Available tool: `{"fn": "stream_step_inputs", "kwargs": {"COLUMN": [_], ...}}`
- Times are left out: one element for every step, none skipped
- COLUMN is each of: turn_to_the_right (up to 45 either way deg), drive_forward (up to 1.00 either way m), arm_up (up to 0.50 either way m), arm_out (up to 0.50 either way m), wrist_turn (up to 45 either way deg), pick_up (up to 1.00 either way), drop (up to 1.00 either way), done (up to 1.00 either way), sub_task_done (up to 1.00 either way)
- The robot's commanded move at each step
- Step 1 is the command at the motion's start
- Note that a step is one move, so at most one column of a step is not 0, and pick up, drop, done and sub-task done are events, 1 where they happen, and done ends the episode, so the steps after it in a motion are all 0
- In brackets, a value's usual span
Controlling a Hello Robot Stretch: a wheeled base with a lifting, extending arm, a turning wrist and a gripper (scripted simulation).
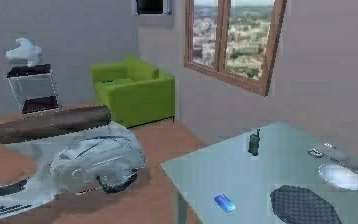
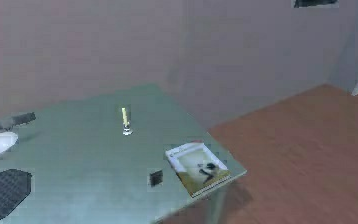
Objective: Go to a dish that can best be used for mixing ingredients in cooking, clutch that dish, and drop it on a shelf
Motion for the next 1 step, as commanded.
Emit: {"fn": "stream_step_inputs", "kwargs": {"turn_to_the_right": [45.0], "drive_forward": [0.0], "arm_up": [0.0], "arm_out": [0.0], "wrist_turn": [0.0], "pick_up": [0.0], "drop": [0.0], "done": [0.0], "sub_task_done": [0.0]}}
